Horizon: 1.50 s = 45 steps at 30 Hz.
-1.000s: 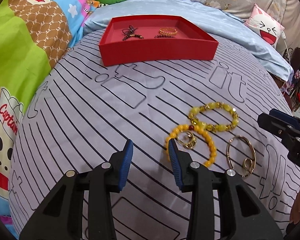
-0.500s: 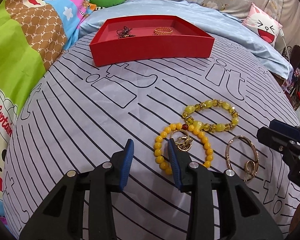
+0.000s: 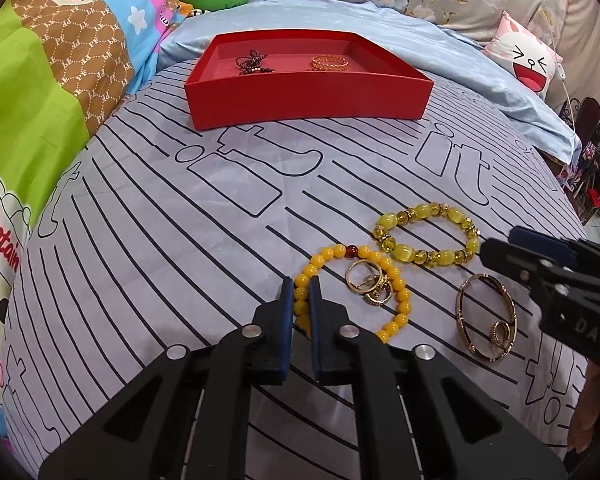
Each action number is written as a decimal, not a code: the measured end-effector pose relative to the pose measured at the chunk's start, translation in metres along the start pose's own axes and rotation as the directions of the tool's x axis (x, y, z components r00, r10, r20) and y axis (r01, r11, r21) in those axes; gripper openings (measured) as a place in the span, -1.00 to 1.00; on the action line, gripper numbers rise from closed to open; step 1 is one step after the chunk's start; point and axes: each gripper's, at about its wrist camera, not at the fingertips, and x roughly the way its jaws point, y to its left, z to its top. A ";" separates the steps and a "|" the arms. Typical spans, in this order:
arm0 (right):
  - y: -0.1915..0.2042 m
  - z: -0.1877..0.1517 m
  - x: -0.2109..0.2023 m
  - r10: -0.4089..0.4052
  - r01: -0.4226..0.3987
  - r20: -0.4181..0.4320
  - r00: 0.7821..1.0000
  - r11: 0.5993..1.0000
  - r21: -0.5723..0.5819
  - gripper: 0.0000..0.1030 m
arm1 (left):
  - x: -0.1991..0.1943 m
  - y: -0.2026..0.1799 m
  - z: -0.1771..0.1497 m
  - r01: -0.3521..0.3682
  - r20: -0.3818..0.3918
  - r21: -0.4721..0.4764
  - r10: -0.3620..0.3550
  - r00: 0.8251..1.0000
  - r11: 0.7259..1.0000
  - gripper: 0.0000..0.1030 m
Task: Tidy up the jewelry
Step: 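Grasp the amber yellow bracelet with the left tool while the right tool grasps the yellow-green bracelet, then carry both bracelets into the red tray and open both tools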
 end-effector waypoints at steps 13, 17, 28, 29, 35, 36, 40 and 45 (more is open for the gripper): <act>0.007 0.018 0.029 -0.039 0.039 -0.010 0.999 0.998 -0.058 -0.50 | 0.001 0.000 0.000 0.009 0.000 -0.001 -0.009 1.000 1.000 -0.86; 0.011 0.015 0.029 -0.050 0.049 -0.003 0.999 0.995 -0.087 -0.69 | 0.001 0.001 0.001 0.013 -0.001 -0.006 -0.013 1.000 1.000 -0.86; 0.013 0.006 0.012 -0.013 0.012 -0.007 1.000 0.998 -0.053 -0.83 | -0.008 0.001 0.002 0.076 -0.009 -0.043 -0.076 0.997 0.996 -0.86; 0.013 0.006 0.008 -0.007 0.007 -0.004 1.000 0.999 -0.048 -0.83 | -0.011 0.000 0.002 0.082 -0.003 -0.041 -0.082 0.997 0.996 -0.86; 0.012 0.013 -0.015 0.015 -0.014 0.031 0.999 1.000 -0.027 -0.83 | -0.030 -0.006 0.012 0.123 0.030 -0.026 -0.122 0.992 0.992 -0.86; 0.013 0.014 -0.020 0.018 -0.017 0.040 0.999 1.000 -0.027 -0.83 | -0.032 -0.006 0.013 0.130 0.033 -0.026 -0.130 0.991 0.991 -0.86; 0.013 0.022 -0.037 0.024 -0.022 0.078 0.997 0.999 -0.029 -0.83 | -0.044 -0.011 0.022 0.154 0.052 -0.012 -0.154 0.987 0.988 -0.86; 0.012 0.030 -0.052 0.027 -0.024 0.111 0.993 0.999 -0.027 -0.83 | -0.058 -0.016 0.032 0.165 0.075 0.009 -0.165 0.983 0.986 -0.86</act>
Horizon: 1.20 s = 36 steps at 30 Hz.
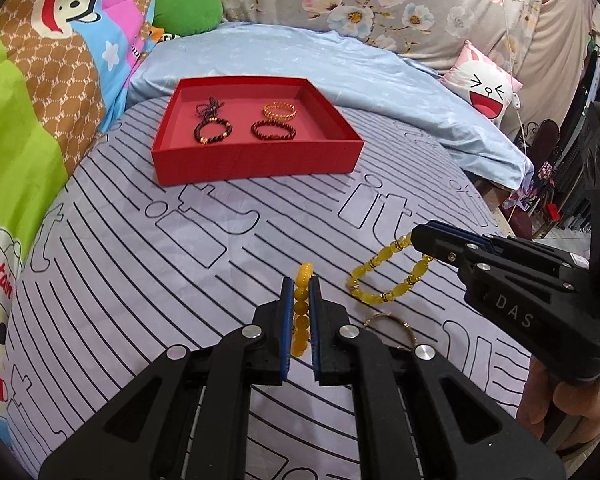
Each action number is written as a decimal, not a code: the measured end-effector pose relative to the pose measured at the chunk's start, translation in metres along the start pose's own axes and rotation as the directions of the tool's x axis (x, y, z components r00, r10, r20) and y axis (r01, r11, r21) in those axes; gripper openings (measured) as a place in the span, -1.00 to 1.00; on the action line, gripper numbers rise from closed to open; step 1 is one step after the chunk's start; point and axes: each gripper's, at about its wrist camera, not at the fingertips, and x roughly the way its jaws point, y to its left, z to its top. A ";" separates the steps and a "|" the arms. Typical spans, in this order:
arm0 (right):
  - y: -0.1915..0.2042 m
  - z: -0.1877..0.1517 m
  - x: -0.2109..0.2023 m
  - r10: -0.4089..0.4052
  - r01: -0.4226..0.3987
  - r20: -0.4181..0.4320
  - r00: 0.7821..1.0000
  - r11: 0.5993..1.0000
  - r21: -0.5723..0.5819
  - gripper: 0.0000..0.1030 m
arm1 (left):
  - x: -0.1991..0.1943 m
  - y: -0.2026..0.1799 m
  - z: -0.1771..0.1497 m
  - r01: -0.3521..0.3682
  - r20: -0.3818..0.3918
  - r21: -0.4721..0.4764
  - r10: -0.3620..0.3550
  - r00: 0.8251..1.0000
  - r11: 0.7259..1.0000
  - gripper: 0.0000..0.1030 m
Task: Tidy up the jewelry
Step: 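Carry both bracelets into the red tray and open both tools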
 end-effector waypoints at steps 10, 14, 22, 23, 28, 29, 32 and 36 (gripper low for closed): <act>-0.003 0.019 -0.010 -0.006 0.007 0.042 0.999 1.000 -0.009 -0.83 | -0.016 -0.001 0.029 -0.001 0.052 0.031 0.000 0.999 1.000 -0.86; -0.001 0.039 -0.012 0.006 -0.005 0.065 0.998 1.000 -0.021 -0.83 | -0.016 0.000 0.045 -0.006 0.069 0.042 0.003 0.998 0.999 -0.86; 0.009 0.098 -0.001 0.016 -0.009 0.118 0.993 0.998 -0.057 -0.83 | -0.007 0.012 0.097 -0.038 0.129 0.047 0.032 0.991 0.998 -0.86; 0.010 0.106 0.003 0.020 -0.012 0.123 0.992 0.998 -0.060 -0.83 | -0.003 0.015 0.106 -0.038 0.136 0.046 0.032 0.990 0.998 -0.86; 0.018 0.145 0.026 0.041 -0.033 0.125 0.991 0.997 -0.068 -0.83 | 0.011 0.029 0.142 -0.031 0.158 0.023 0.027 0.987 0.999 -0.86; 0.020 0.154 0.033 0.050 -0.041 0.126 0.991 0.997 -0.071 -0.83 | 0.016 0.033 0.149 -0.022 0.159 0.017 0.019 0.987 1.000 -0.86; 0.026 0.169 0.049 0.067 -0.059 0.120 0.990 0.996 -0.072 -0.83 | 0.031 0.044 0.167 0.007 0.152 -0.013 -0.005 0.988 1.000 -0.86; 0.031 0.180 0.085 0.083 -0.079 0.081 0.993 0.995 -0.053 -0.82 | 0.058 0.059 0.180 0.041 0.115 -0.069 -0.033 0.993 0.997 -0.86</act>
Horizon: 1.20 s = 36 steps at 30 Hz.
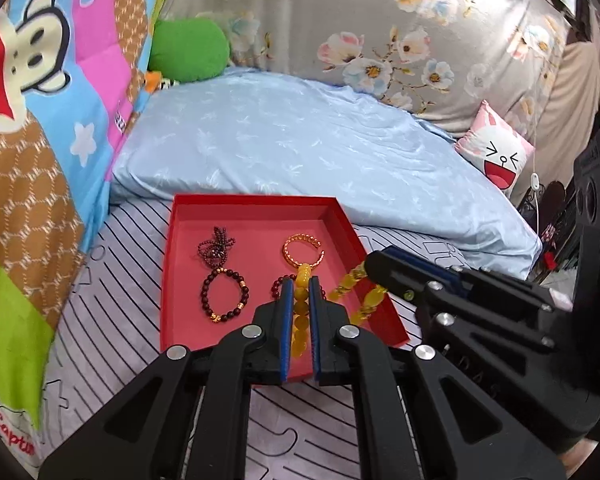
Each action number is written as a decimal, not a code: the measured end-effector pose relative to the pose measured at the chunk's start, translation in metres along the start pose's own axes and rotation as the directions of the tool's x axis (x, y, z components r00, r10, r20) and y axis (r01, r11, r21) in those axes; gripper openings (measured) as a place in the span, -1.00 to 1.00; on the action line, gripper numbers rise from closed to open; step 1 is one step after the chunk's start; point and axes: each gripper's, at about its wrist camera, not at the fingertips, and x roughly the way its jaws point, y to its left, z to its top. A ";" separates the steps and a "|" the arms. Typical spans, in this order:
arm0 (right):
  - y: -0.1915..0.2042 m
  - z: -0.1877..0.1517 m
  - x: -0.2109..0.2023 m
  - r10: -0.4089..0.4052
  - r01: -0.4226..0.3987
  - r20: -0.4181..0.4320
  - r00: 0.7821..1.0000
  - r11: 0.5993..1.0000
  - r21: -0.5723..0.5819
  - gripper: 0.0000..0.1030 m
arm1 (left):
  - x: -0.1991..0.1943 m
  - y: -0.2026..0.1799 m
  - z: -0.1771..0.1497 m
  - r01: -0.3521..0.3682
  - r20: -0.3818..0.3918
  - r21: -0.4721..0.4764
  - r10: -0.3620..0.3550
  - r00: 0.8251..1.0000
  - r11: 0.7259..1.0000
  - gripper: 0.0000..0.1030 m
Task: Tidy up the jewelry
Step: 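Carry both bracelets into the red tray and open both tools, then withdraw both tools from the tray toward the gold bangle and rings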
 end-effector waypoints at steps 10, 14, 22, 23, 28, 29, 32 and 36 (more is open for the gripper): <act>-0.031 -0.036 0.067 0.009 0.005 -0.150 0.989 0.996 0.092 -0.82 | 0.068 0.040 -0.031 -0.086 -0.151 -0.039 0.079 0.985 0.996 -0.86; -0.043 -0.049 0.075 -0.021 0.040 -0.175 0.984 0.994 0.104 -0.82 | 0.077 0.047 -0.041 -0.152 -0.165 -0.010 0.148 0.975 0.988 -0.86; -0.045 -0.055 0.075 -0.081 0.092 -0.160 0.984 0.994 0.060 -0.74 | 0.086 0.046 -0.051 -0.262 -0.146 0.069 0.270 0.952 0.963 -0.71; -0.044 -0.054 0.074 -0.086 0.096 -0.157 0.984 0.994 0.058 -0.72 | 0.085 0.045 -0.051 -0.268 -0.137 0.072 0.276 0.951 0.961 -0.57; -0.042 -0.054 0.061 -0.092 0.100 -0.118 0.989 0.993 0.057 -0.50 | 0.079 0.043 -0.052 -0.293 -0.113 0.082 0.301 0.947 0.953 -0.40; -0.041 -0.054 0.059 -0.091 0.098 -0.116 0.989 0.994 0.057 -0.50 | 0.077 0.043 -0.053 -0.293 -0.112 0.080 0.301 0.947 0.953 -0.40; -0.040 -0.055 0.052 -0.085 0.091 -0.108 0.991 0.994 0.061 -0.50 | 0.072 0.041 -0.054 -0.295 -0.108 0.072 0.301 0.947 0.953 -0.40; -0.038 -0.056 0.041 -0.080 0.086 -0.095 0.992 0.994 0.067 -0.50 | 0.065 0.036 -0.057 -0.297 -0.106 0.068 0.303 0.947 0.952 -0.40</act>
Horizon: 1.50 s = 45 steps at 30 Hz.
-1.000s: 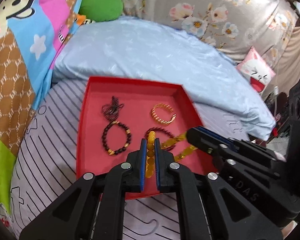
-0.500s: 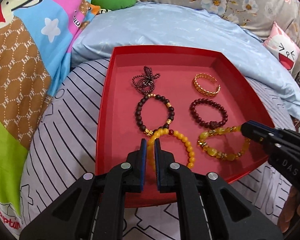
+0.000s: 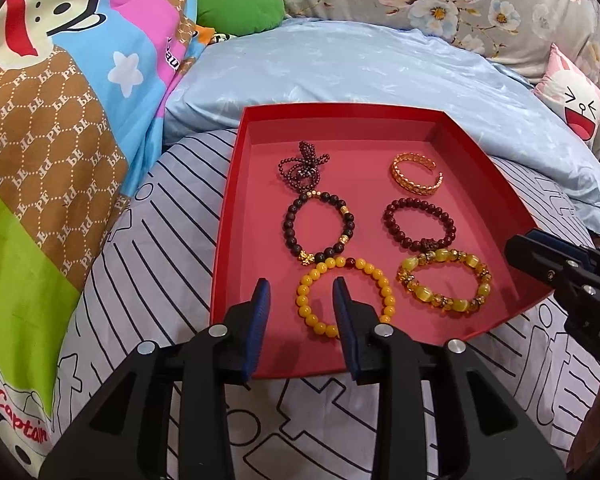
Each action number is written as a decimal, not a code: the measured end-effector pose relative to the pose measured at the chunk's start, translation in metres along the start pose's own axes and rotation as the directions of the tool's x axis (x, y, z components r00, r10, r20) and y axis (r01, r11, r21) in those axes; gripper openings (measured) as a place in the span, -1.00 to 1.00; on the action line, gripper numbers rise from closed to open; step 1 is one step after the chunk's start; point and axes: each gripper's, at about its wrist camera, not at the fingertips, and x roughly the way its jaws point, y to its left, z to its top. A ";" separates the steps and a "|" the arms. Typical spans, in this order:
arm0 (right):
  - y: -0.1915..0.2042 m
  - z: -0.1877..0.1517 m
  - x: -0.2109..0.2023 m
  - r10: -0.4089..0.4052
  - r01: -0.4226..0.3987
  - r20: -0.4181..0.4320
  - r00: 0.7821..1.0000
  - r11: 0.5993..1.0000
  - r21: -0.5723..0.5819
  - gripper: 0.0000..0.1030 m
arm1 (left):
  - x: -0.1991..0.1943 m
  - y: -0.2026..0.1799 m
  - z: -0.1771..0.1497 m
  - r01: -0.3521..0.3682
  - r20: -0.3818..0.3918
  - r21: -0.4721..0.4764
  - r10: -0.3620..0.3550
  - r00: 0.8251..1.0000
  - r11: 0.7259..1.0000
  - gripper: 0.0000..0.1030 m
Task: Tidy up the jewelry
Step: 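Withdraw both tools from the tray toward the gold bangle and rings, then grasp the thin gold bangle with the right tool while the left tool grasps a gold ring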
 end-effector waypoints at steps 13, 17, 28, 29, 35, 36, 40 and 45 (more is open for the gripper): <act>0.010 -0.033 -0.053 0.005 -0.004 0.037 0.999 1.000 -0.021 -0.49 | -0.049 -0.011 -0.018 -0.009 0.039 0.015 0.008 0.999 1.000 -0.40; 0.008 -0.050 -0.070 0.008 -0.008 0.035 0.999 1.000 -0.015 -0.49 | -0.064 -0.012 -0.030 -0.009 0.043 0.018 0.008 0.999 1.000 -0.39; 0.003 -0.113 -0.110 -0.009 0.009 -0.001 1.000 1.000 -0.021 -0.49 | -0.095 -0.012 -0.083 0.000 0.012 0.010 0.000 1.000 1.000 -0.38; 0.002 -0.118 -0.111 -0.011 0.010 -0.006 1.000 1.000 -0.022 -0.48 | -0.097 -0.012 -0.088 0.001 0.009 0.009 -0.001 1.000 1.000 -0.37; -0.001 -0.158 -0.122 -0.022 0.021 -0.044 0.999 1.000 -0.018 -0.17 | -0.108 -0.013 -0.120 0.009 -0.013 0.018 -0.009 1.000 1.000 -0.26; -0.001 -0.162 -0.123 -0.023 0.022 -0.050 0.998 1.000 -0.017 -0.12 | -0.109 -0.014 -0.126 0.010 -0.018 0.019 -0.010 1.000 1.000 -0.26; 0.001 -0.184 -0.122 -0.019 0.018 -0.082 0.996 1.000 -0.011 0.01 | -0.112 -0.016 -0.145 0.017 -0.039 0.017 -0.016 0.999 1.000 -0.26; 0.006 -0.202 -0.119 -0.024 0.022 -0.102 0.995 1.000 -0.022 0.16 | -0.117 -0.016 -0.161 0.021 -0.049 0.007 -0.021 0.999 1.000 -0.17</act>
